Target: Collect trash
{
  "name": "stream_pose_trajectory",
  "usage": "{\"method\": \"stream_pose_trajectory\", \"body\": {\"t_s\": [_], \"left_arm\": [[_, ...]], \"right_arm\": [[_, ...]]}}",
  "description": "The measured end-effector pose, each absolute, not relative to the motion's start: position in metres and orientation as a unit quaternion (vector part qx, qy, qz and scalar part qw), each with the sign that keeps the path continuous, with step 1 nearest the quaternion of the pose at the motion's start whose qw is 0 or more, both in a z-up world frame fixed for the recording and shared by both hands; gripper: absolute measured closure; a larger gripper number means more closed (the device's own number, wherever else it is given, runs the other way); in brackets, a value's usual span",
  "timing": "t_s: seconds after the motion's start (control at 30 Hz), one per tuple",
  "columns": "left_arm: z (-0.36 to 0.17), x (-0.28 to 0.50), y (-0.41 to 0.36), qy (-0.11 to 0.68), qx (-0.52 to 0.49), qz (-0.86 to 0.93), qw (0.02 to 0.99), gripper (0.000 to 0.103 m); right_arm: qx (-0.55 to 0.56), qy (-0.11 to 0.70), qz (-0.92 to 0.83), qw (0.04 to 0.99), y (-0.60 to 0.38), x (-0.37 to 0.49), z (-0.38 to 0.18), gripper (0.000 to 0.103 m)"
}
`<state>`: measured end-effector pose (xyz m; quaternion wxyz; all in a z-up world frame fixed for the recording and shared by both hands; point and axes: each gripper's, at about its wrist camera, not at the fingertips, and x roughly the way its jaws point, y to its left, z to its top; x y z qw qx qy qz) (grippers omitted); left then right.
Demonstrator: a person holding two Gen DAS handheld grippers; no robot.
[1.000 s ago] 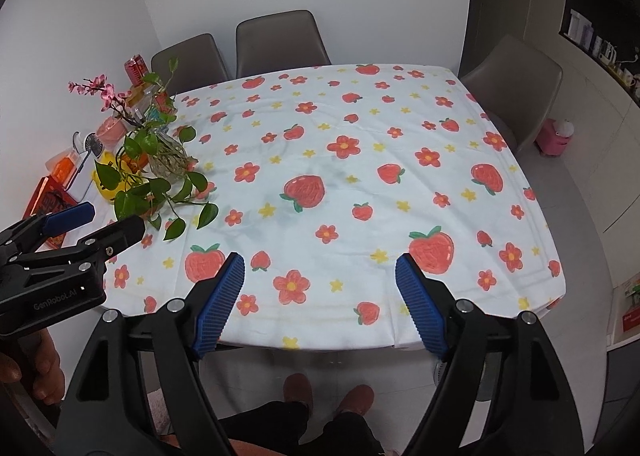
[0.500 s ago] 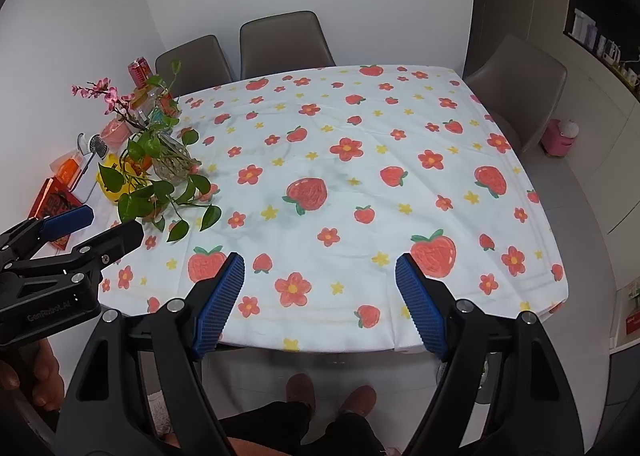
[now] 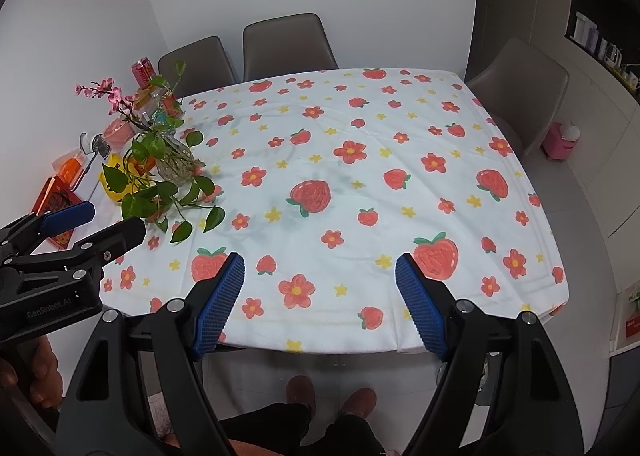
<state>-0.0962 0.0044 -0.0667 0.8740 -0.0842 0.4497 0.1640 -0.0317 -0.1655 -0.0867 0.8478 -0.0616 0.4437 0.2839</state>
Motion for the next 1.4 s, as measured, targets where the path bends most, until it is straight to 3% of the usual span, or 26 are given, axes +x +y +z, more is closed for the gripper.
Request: {"method": "stream_pose_trajectory", "body": {"t_s": [1.27,1.4], "left_arm": [[-0.064,-0.088,0.001,0.441,-0.078,0.145,0.882,0.017],[-0.064,-0.087,0.004,0.438,-0.083,0.141,0.884,0.012]], "right_arm": [[-0.058,0.439,0.282,0.851,-0.177,-0.026,-0.081,0.028],[-0.055,0.437,0.278,0.853,-0.176,-0.024,-0.081,0.028]]}}
